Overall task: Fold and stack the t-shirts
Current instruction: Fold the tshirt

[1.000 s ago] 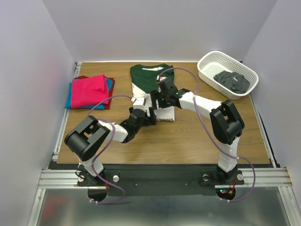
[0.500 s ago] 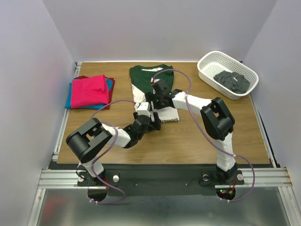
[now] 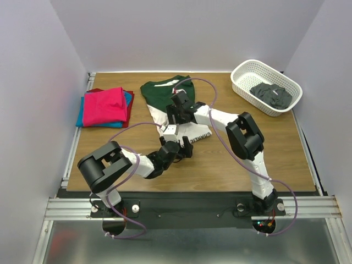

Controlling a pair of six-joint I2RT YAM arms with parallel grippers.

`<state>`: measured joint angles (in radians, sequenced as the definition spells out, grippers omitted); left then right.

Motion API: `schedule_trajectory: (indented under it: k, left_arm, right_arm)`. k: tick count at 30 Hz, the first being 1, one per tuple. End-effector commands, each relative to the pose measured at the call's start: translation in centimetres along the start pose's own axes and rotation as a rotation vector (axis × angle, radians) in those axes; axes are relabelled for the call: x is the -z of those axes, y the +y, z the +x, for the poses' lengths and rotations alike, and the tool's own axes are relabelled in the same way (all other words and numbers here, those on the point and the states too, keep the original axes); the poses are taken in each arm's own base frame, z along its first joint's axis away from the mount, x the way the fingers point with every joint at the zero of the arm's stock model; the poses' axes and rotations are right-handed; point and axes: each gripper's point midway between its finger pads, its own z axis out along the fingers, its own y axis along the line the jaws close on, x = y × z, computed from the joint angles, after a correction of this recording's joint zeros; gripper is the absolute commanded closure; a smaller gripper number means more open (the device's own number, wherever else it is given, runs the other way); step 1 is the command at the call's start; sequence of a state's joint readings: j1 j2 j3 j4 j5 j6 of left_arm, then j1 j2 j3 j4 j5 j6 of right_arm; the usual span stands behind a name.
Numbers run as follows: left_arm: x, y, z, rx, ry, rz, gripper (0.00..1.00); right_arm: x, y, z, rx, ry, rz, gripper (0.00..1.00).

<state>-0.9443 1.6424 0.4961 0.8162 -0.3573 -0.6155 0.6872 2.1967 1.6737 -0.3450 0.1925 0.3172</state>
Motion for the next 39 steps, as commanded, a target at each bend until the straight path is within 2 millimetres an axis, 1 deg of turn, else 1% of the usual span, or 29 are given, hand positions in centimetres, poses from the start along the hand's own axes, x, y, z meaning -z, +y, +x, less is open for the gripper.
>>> schedule_trajectory:
  k: [1, 2, 3, 4, 5, 10, 11, 14, 15, 18, 19, 21, 22, 23, 24, 25, 26, 27, 28, 29, 30, 31, 32, 33, 34, 35, 37, 38, 39]
  left_arm:
    - [2.3, 3.6, 6.5, -0.045, 0.21, -0.094, 0.07]
    - [2.3, 3.5, 6.5, -0.044, 0.21, -0.094, 0.07]
    - [2.4, 3.5, 6.6, -0.047, 0.215, -0.093, 0.07]
    - [2.4, 3.5, 6.6, -0.048, 0.215, -0.093, 0.08]
    - [2.4, 3.4, 6.6, -0.05, 0.216, -0.093, 0.08]
    - [2.7, 3.3, 7.1, -0.049, 0.229, -0.093, 0.08]
    - [2.9, 3.5, 7.4, -0.051, 0.237, -0.097, 0.08]
    - [3.4, 3.7, 7.9, -0.048, 0.251, -0.104, 0.08]
    - [3.5, 3.6, 7.6, -0.042, 0.244, -0.103, 0.07]
    - [4.1, 3.9, 7.6, -0.046, 0.246, -0.116, 0.07]
    - [4.3, 3.6, 7.0, -0.043, 0.232, -0.111, 0.07]
    - [4.7, 3.4, 6.5, -0.049, 0.229, -0.112, 0.08]
    - [4.8, 2.7, 5.5, -0.041, 0.203, -0.095, 0.08]
    - [4.9, 2.4, 4.8, -0.045, 0.196, -0.095, 0.07]
    - [5.2, 1.6, 3.5, -0.044, 0.164, -0.079, 0.07]
    - [5.2, 1.1, 2.5, -0.042, 0.144, -0.074, 0.07]
    - [5.4, 0.6, 1.6, -0.042, 0.125, -0.067, 0.07]
    - [5.7, -0.3, -0.4, -0.033, 0.083, -0.056, 0.07]
    - [6.0, -0.8, -1.5, -0.04, 0.058, -0.05, 0.07]
    - [6.2, -1.3, -2.7, -0.046, 0.038, -0.048, 0.06]
    - [6.5, -1.6, -3.7, -0.046, 0.016, -0.047, 0.05]
    - [7.1, -1.6, -5.5, -0.035, -0.034, -0.06, 0.04]
    - [7.3, -1.3, -6.5, -0.028, -0.058, -0.077, 0.01]
    - [7.6, -1.1, -7.4, -0.019, -0.063, -0.084, 0.01]
    - [7.5, -0.6, -7.7, -0.009, -0.057, -0.092, 0.01]
    - [7.1, 1.1, -8.4, 0.016, -0.06, -0.132, 0.01]
    - [6.7, 2.3, -8.3, 0.045, -0.029, -0.131, 0.01]
    - [6.4, 3.7, -8.7, 0.066, -0.035, -0.161, 0.01]
    - [6.4, 4.4, -8.2, 0.069, -0.021, -0.175, 0.01]
  right_arm:
    - [-1.5, -0.5, -2.7, 0.008, -0.075, 0.054, 0.11]
    - [-1.8, -0.4, -2.8, 0.01, -0.076, 0.057, 0.11]
    - [-1.9, -0.5, -3.7, 0.006, -0.095, 0.068, 0.11]
    - [-2.2, -0.7, -3.3, 0.01, -0.085, 0.078, 0.1]
    - [-2.5, -0.6, -3.8, 0.008, -0.096, 0.081, 0.1]
    - [-2.2, -1.2, -6.4, -0.019, -0.15, 0.105, 0.09]
    - [-1.6, -1.1, -7.5, -0.03, -0.174, 0.1, 0.08]
    - [-0.4, -1.6, -9.4, -0.049, -0.215, 0.102, 0.07]
    - [0.7, -1.8, -10.6, -0.057, -0.24, 0.1, 0.07]
    - [2.6, -2.2, -11.7, -0.059, -0.272, 0.108, 0.07]
    - [4.1, -2.4, -12.0, -0.061, -0.285, 0.11, 0.07]
    - [5.1, -2.7, -11.4, -0.06, -0.277, 0.108, 0.07]
    - [6.3, -3.1, -10.5, -0.064, -0.265, 0.106, 0.07]
    - [6.7, -3.3, -9.8, -0.066, -0.253, 0.107, 0.07]
    - [7.4, -3.5, -9.2, -0.069, -0.247, 0.1, 0.06]
    - [7.7, -3.8, -8.2, -0.068, -0.23, 0.104, 0.06]
    - [8.7, -4.4, -6.7, -0.07, -0.211, 0.107, 0.06]
    - [9.1, -4.8, -5.6, -0.073, -0.194, 0.11, 0.06]
    - [9.5, -4.9, -4.7, -0.073, -0.182, 0.105, 0.06]
    - [10.6, -5.6, -3.2, -0.083, -0.17, 0.108, 0.06]
    - [11.2, -5.7, -2.4, -0.091, -0.162, 0.102, 0.06]
    - [11.8, -5.8, -2.0, -0.098, -0.162, 0.088, 0.06]
    - [12.6, -6.1, -0.4, -0.11, -0.146, 0.077, 0.06]
    - [13.2, -5.7, 0.0, -0.115, -0.14, 0.044, 0.06]
    - [13.4, -5.6, 0.8, -0.119, -0.127, 0.029, 0.06]
    - [13.9, -5.8, 1.9, -0.129, -0.114, 0.019, 0.06]
    - [14.0, -5.8, 3.3, -0.151, -0.094, 0.011, 0.06]
    - [14.0, -6.0, 3.7, -0.158, -0.09, 0.015, 0.06]
    - [13.9, -6.4, 4.4, -0.164, -0.083, 0.03, 0.06]
